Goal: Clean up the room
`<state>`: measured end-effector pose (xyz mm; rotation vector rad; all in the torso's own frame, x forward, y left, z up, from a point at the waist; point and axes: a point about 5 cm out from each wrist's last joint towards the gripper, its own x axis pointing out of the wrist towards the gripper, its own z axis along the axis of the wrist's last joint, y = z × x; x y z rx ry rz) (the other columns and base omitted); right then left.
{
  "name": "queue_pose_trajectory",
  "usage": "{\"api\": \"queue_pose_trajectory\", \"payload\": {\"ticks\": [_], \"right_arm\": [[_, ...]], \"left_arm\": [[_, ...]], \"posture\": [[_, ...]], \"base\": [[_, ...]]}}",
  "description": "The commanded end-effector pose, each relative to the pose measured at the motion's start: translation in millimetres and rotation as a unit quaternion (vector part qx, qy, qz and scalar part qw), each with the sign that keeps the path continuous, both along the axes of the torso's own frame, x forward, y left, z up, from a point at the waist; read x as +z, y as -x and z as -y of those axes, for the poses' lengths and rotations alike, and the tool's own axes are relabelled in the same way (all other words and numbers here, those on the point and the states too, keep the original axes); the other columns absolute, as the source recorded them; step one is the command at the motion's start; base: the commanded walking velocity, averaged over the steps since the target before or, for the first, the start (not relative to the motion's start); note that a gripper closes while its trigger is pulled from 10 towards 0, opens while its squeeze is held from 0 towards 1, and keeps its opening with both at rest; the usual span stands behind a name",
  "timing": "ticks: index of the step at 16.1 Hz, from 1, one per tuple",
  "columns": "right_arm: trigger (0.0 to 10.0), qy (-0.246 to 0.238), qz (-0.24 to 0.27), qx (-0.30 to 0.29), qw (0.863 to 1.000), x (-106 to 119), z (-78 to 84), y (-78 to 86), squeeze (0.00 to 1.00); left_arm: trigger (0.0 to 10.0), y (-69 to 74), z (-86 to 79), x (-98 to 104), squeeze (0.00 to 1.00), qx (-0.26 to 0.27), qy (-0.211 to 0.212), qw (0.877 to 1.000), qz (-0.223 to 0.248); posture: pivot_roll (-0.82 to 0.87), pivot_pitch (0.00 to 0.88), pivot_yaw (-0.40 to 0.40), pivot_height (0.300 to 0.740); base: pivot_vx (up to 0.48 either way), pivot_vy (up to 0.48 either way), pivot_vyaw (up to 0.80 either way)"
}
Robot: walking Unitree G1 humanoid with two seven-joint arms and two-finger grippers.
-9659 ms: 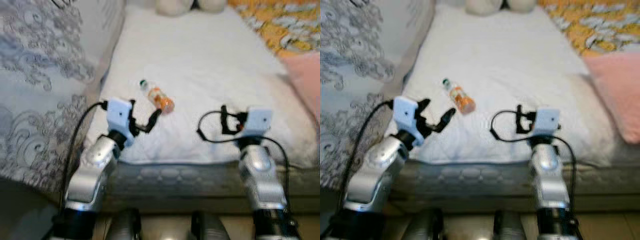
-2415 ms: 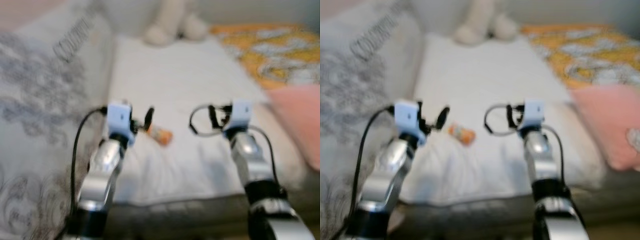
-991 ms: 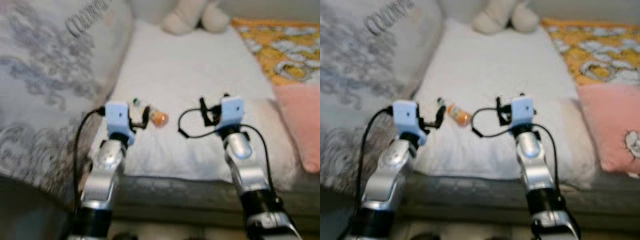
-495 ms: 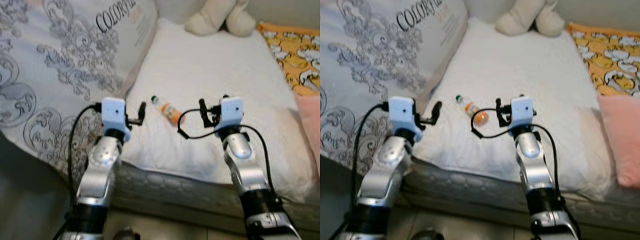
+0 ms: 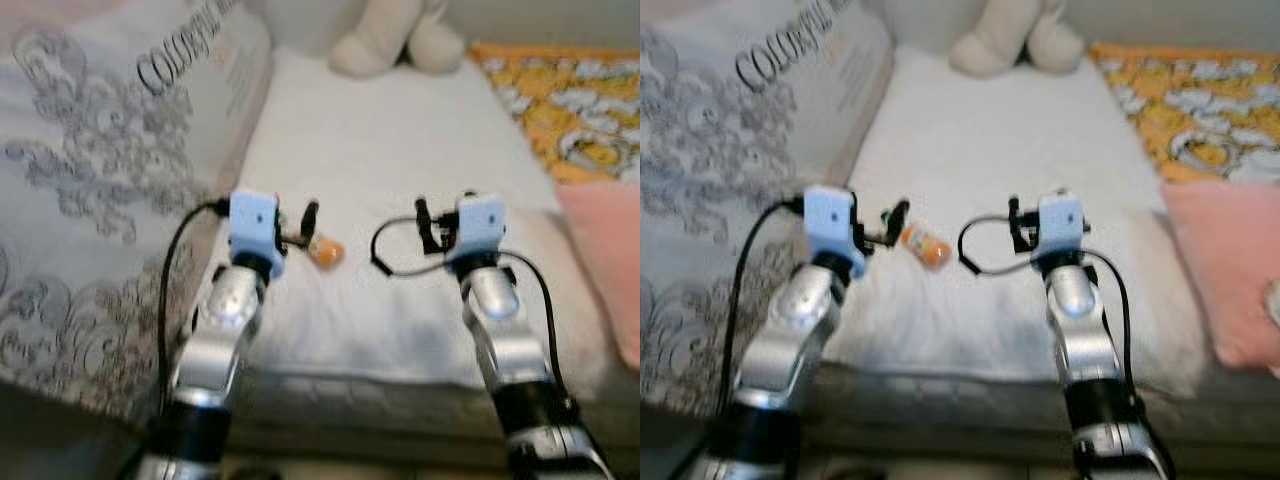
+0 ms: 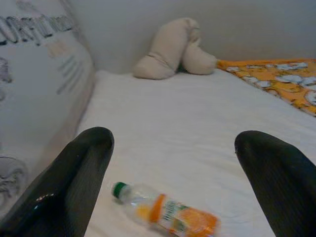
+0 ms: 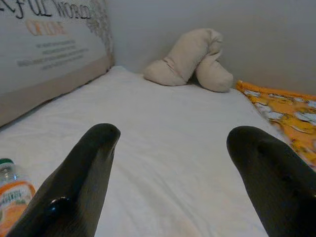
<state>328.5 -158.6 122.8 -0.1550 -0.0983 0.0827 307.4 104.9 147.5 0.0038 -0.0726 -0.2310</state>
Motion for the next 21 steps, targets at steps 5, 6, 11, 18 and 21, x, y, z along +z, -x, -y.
{"api": "queue_pose_trajectory", "payload": {"ticks": [5, 6, 11, 18, 21], "right_arm": [[10.0, -0.072, -0.009, -0.003, 0.997, -0.2, -1.1, -1.0, 0.0], [10.0, -0.105, -0.019, 0.0, 0.994, -3.8, -1.3, 1.6, 0.0], [10.0, -0.125, -0.045, -0.003, 0.991, -14.8, -1.0, 4.9, 0.0], [10.0, -0.04, -0.042, 0.02, 0.998, -10.1, 15.5, 91.2, 0.0], [10.0, -0.04, -0.02, 0.02, 0.999, -1.4, 10.9, 96.2, 0.0]], "left_arm": [[10.0, 1.1, -6.9, 1.0, 0.0, 0.006, 0.021, 1.0, -0.002], [10.0, 1.0, -8.5, -1.4, 0.0, 0.014, 0.06, 0.998, -0.023], [10.0, -2.3, -19.6, -4.2, 0.0, 0.041, 0.063, 0.996, -0.043], [10.0, 67.1, -58.5, 5.7, 0.0, -0.021, -0.021, 0.998, -0.049], [10.0, 66.7, -53.0, 12.2, 0.0, -0.012, 0.006, 0.999, -0.037]], "posture": [[-0.05, 0.0, 0.005, 0.74], [-0.05, 0.0, 0.005, 0.74], [-0.05, 0.0, 0.018, 0.74], [-0.06, 0.0, 0.025, 0.74], [-0.06, 0.0, 0.021, 0.74]], "base": [[0.463, 0.0, 0.0], [0.0, 0.0, 0.0], [0.0, 0.0, 0.0], [0.0, 0.0, 0.0], [0.0, 0.0, 0.0]]}}
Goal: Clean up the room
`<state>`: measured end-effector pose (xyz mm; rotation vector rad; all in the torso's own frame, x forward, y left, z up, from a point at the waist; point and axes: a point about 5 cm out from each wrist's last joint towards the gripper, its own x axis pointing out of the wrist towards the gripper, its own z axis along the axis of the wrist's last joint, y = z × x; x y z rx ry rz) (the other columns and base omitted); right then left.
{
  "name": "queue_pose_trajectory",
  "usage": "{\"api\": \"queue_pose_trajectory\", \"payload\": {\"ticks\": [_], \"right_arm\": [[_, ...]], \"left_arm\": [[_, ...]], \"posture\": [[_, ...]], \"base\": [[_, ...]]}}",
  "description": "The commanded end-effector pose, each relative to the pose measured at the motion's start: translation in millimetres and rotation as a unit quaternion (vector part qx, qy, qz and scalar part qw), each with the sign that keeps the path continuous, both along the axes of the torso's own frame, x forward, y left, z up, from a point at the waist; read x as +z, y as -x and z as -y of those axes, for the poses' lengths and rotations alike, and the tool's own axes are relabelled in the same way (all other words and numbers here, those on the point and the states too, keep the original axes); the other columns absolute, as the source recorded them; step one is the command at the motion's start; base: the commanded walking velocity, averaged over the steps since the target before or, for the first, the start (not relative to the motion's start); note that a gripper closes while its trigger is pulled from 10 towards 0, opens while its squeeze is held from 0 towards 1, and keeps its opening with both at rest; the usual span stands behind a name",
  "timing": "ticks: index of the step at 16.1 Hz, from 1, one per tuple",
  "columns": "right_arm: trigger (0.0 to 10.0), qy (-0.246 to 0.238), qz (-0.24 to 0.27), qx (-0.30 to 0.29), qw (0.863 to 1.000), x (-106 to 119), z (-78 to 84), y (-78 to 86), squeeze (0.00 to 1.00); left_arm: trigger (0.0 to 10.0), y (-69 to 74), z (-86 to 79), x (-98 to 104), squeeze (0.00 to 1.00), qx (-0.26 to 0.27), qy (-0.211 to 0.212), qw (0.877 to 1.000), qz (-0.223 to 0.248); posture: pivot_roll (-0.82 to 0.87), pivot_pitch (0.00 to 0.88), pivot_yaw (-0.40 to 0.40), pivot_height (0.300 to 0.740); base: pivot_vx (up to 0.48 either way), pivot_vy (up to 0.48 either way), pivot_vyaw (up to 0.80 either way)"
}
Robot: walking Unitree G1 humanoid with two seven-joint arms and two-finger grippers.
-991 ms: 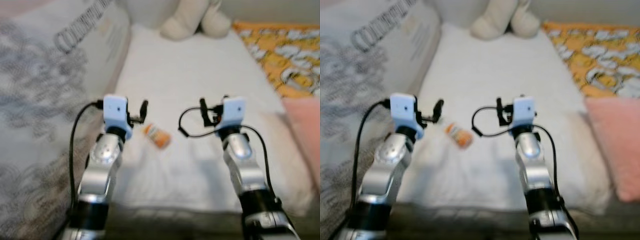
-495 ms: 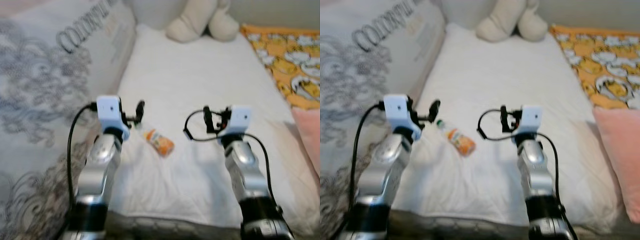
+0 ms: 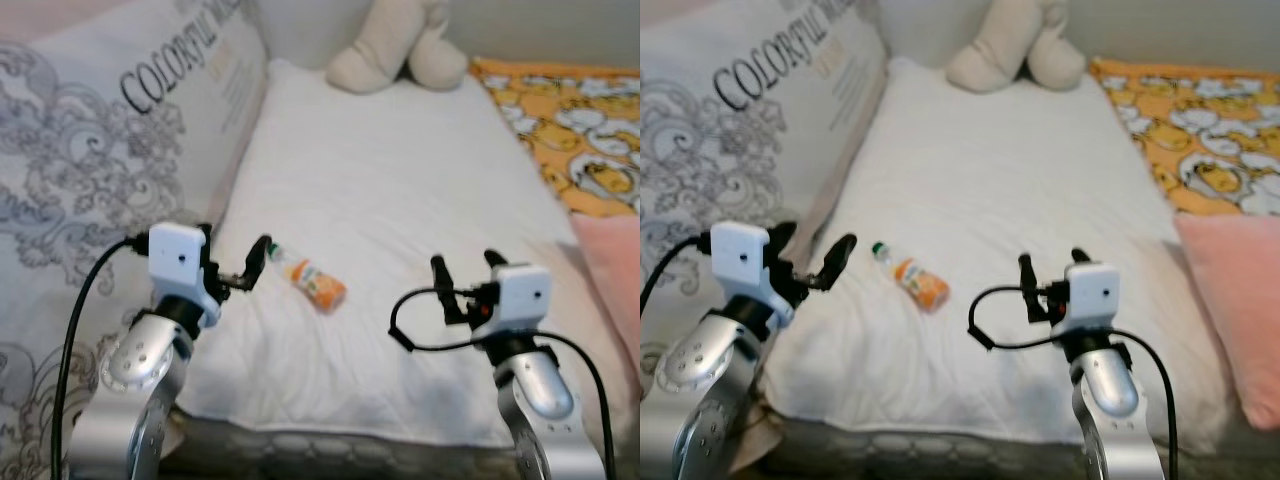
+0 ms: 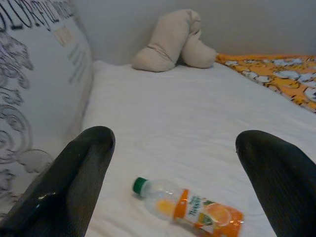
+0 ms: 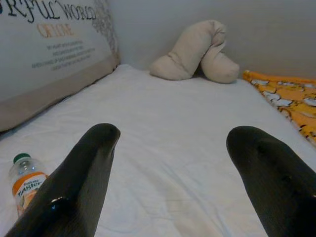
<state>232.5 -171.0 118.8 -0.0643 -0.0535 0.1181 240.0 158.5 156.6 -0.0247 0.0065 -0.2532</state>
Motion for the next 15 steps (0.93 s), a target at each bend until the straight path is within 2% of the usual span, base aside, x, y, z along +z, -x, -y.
{"api": "queue_pose_trajectory", "payload": {"ticks": [1, 3, 6, 8, 10, 12, 13, 14, 15], "right_arm": [[10.0, -0.006, -0.004, 0.014, 1.0, 1.2, -7.3, 3.3, 0.0], [10.0, -0.015, -0.016, 0.022, 1.0, -2.6, -11.6, 4.0, 0.0], [10.0, -0.024, -0.037, 0.032, 0.999, -9.4, -18.7, -1.9, 0.0], [10.0, -0.016, -0.051, 0.035, 0.998, -17.3, -17.4, -19.6, 0.0], [10.0, -0.008, -0.065, 0.039, 0.997, -24.7, -12.6, -41.5, 0.0], [10.0, -0.028, -0.087, 0.022, 0.996, -35.7, -0.9, -64.7, 0.0], [10.0, -0.019, -0.099, 0.029, 0.995, -41.7, 1.3, -73.7, 0.0], [10.0, -0.02, -0.11, 0.041, 0.993, -45.2, -1.6, -78.5, 0.0], [10.0, -0.019, -0.13, 0.076, 0.988, -52.0, -15.0, -89.3, 0.0]], "left_arm": [[10.0, 4.2, 0.8, 2.3, 0.0, 0.003, 0.003, 1.0, -0.002], [10.0, 9.1, 1.6, 1.8, 0.0, 0.004, 0.002, 1.0, -0.007], [10.0, 12.2, -6.5, 7.4, 0.0, 0.033, -0.01, 0.999, 0.0], [10.0, 15.3, -11.5, 7.9, 0.0, 0.048, -0.008, 0.999, -0.009], [10.0, 29.3, -15.3, 9.6, 0.0, 0.045, -0.006, 0.999, -0.02], [10.0, 41.0, -16.3, 17.8, 0.0, 0.025, 0.029, 0.999, -0.017], [10.0, 47.4, -19.5, 24.1, 0.0, 0.04, 0.02, 0.999, -0.01], [10.0, 50.6, -22.4, 26.4, 0.0, 0.051, 0.013, 0.999, -0.008], [10.0, 61.9, -29.0, 30.0, 0.0, 0.076, 0.002, 0.997, -0.014]], "posture": [[-0.06, 0.0, 0.017, 0.74], [-0.05, 0.0, 0.012, 0.74], [0.0, 0.0, 0.017, 0.74], [0.04, 0.0, 0.033, 0.74], [0.1, 0.0, 0.042, 0.74], [0.16, 0.009, 0.044, 0.74], [0.21, 0.025, 0.042, 0.74], [0.23, 0.038, 0.036, 0.74], [0.29, 0.063, 0.028, 0.74]], "base": [[0.0, 0.0, 0.0], [0.0, 0.0, 0.0], [0.0, 0.0, 0.0], [0.0, 0.0, 0.0], [0.0, 0.0, 0.0], [0.0, 0.0, 0.0], [0.0, 0.0, 0.0], [0.0, 0.0, 0.0], [0.0, 0.0, 0.0]]}}
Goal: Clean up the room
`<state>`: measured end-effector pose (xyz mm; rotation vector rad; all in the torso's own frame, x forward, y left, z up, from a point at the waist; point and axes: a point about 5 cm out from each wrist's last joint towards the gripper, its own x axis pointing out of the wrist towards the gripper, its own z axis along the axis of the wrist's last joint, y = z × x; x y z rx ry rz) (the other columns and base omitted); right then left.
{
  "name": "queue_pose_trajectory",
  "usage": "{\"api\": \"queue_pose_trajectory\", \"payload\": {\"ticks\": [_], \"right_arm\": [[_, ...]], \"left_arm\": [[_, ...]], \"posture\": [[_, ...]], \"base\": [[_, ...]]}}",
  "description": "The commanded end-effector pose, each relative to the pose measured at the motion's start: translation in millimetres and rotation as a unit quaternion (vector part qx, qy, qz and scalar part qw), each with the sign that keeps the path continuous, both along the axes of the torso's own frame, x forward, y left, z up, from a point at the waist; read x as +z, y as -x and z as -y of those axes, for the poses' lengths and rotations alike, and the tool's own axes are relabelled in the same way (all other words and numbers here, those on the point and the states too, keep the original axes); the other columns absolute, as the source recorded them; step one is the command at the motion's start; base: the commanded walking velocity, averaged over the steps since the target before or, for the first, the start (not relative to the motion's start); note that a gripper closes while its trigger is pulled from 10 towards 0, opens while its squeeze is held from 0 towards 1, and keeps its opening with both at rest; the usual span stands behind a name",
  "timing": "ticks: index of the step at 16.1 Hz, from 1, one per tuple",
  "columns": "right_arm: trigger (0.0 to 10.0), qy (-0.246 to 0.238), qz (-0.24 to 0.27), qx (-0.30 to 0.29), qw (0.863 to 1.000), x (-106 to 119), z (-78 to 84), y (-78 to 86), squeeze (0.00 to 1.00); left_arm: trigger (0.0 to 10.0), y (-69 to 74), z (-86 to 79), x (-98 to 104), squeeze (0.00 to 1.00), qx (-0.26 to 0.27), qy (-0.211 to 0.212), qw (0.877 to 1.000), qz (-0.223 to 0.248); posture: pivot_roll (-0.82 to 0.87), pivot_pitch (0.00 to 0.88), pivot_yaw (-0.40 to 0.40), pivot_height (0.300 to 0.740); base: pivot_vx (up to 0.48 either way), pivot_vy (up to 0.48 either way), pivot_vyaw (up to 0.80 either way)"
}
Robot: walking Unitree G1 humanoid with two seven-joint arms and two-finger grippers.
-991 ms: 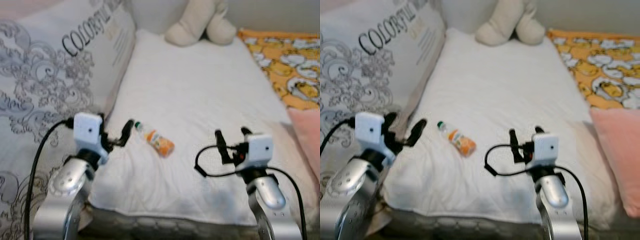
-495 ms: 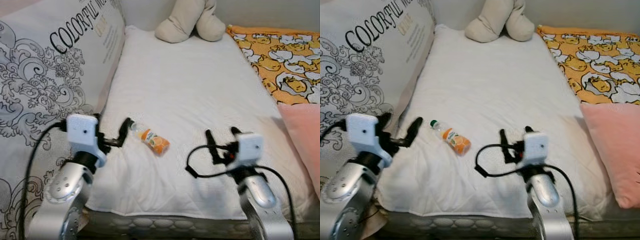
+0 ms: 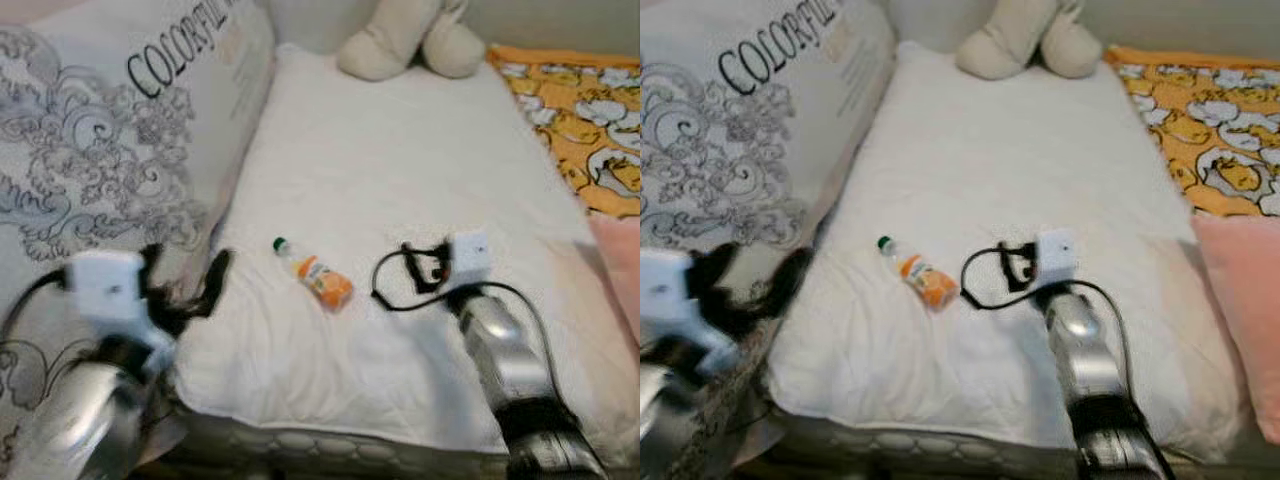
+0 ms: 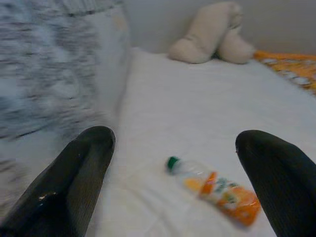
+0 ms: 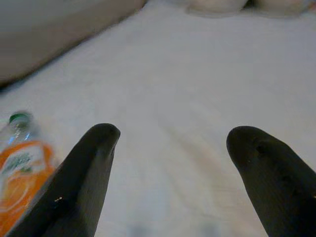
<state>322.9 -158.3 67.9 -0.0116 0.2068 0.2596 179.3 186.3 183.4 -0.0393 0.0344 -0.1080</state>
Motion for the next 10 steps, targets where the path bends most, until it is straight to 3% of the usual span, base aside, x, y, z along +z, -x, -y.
{"api": "queue_pose_trajectory", "payload": {"ticks": [1, 4, 6, 10], "right_arm": [[10.0, -0.003, -0.004, 0.02, 1.0, -3.0, -7.5, -1.9, 0.0], [10.0, -0.001, -0.03, 0.082, 0.996, -6.8, -39.4, -14.0, 0.0], [10.0, 0.003, -0.036, 0.105, 0.994, -4.4, -52.1, -19.9, 0.0], [10.0, 0.036, -0.053, 0.095, 0.993, -6.5, -56.3, -23.6, 0.0]], "left_arm": [[10.0, 4.2, -2.8, 3.6, 0.0, 0.012, -0.004, 1.0, -0.001], [10.0, 26.3, -4.9, 8.7, 0.0, 0.043, -0.006, 0.999, -0.013], [10.0, 33.0, -6.9, 9.6, 0.0, 0.055, -0.006, 0.998, -0.015], [10.0, 39.7, -13.0, 7.9, 0.0, 0.07, -0.002, 0.997, -0.022]], "posture": [[0.3, 0.068, 0.026, 0.74], [0.39, 0.133, 0.004, 0.74], [0.41, 0.159, -0.002, 0.74], [0.43, 0.203, 0.007, 0.74]], "base": [[0.0, 0.0, 0.0], [0.0, 0.0, 0.0], [0.0, 0.0, 0.0], [0.0, 0.0, 0.0]]}}
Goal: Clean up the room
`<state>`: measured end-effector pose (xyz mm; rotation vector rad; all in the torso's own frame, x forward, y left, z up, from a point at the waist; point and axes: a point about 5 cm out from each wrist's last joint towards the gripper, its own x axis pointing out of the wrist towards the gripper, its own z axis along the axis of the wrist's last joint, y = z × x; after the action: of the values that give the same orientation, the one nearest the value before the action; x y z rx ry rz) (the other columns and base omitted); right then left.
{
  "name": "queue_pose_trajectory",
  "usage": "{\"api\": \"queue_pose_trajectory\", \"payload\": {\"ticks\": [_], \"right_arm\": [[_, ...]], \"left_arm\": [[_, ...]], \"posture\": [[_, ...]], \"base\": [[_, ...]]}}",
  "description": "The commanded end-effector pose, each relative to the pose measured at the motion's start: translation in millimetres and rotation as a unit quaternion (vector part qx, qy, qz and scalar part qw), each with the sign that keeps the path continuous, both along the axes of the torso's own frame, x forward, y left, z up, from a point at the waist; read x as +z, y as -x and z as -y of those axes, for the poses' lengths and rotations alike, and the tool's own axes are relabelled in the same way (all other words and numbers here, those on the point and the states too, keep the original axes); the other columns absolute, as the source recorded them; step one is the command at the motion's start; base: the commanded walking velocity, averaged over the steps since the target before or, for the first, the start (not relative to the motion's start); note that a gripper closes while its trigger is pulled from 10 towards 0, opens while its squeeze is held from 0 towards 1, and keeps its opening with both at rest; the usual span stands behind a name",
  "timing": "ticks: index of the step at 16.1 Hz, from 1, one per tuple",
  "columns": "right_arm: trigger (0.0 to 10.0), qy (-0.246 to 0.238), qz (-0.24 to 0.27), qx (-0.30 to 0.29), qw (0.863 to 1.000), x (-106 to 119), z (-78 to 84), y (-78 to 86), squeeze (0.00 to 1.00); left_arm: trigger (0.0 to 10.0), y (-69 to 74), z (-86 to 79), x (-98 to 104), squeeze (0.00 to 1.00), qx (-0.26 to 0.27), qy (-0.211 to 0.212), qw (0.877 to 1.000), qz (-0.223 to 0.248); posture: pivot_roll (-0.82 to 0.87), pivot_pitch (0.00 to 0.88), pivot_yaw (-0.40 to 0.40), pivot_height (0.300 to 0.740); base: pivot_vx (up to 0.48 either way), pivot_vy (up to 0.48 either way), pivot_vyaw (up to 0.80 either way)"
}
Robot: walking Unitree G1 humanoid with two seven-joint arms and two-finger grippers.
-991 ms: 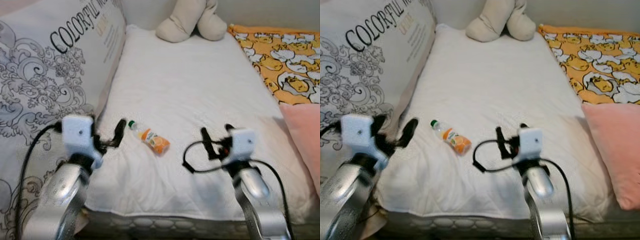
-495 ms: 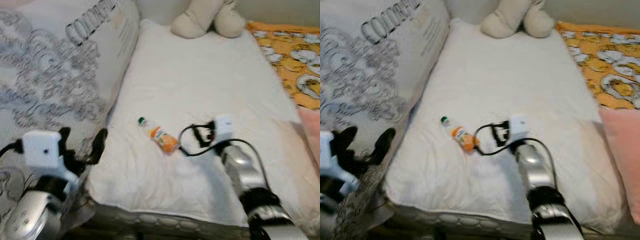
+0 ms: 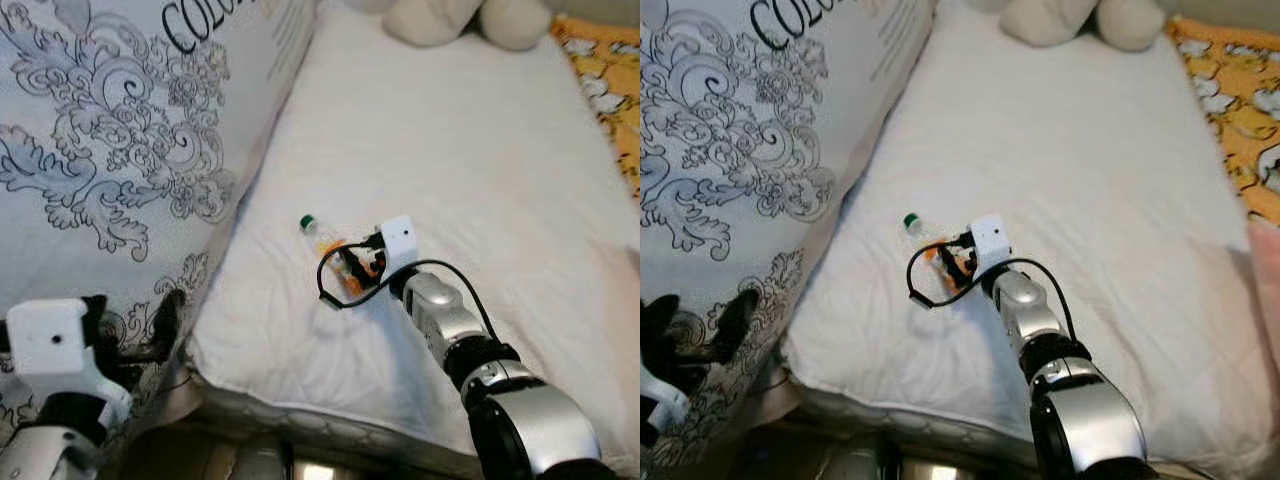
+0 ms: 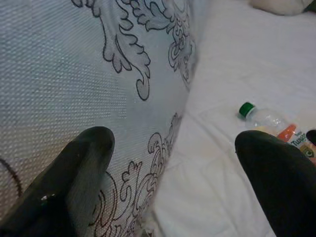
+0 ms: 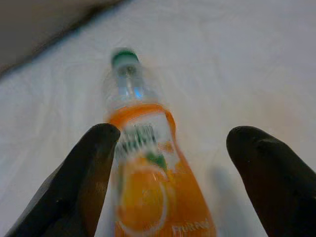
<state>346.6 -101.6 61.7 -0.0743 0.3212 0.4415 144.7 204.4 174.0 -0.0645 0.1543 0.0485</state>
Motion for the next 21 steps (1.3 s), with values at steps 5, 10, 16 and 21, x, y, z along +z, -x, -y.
{"api": "queue_pose_trajectory", "payload": {"ticks": [5, 10, 16, 21], "right_arm": [[10.0, 0.02, -0.062, 0.01, 0.998, -14.8, -12.7, 7.2, 0.0], [0.0, 0.024, -0.081, 0.023, 0.996, -18.4, -19.9, 10.3, 0.0], [0.0, 0.006, -0.055, 0.009, 0.998, -4.4, -17.4, 0.0, 0.0], [0.0, -0.006, 0.071, 0.008, 0.997, 43.8, -15.0, -25.4, 0.0]], "left_arm": [[10.0, 3.9, 5.8, 17.2, 0.0, -0.019, -0.008, 1.0, 0.024], [10.0, 1.6, 6.1, 17.0, 0.0, -0.022, -0.007, 1.0, 0.013], [10.0, -15.9, 10.2, 15.3, 0.0, -0.04, -0.005, 0.999, 0.007], [10.0, -39.8, 16.9, 12.0, 0.0, -0.057, 0.007, 0.998, 0.025]], "posture": [[0.4, 0.235, 0.042, 0.74], [0.39, 0.244, 0.049, 0.74], [0.32, 0.21, 0.06, 0.74], [0.26, 0.124, 0.039, 0.74]], "base": [[0.0, 0.0, 0.0], [0.0, 0.0, 0.0], [0.0, 0.0, 0.0], [0.0, 0.0, 0.0]]}}
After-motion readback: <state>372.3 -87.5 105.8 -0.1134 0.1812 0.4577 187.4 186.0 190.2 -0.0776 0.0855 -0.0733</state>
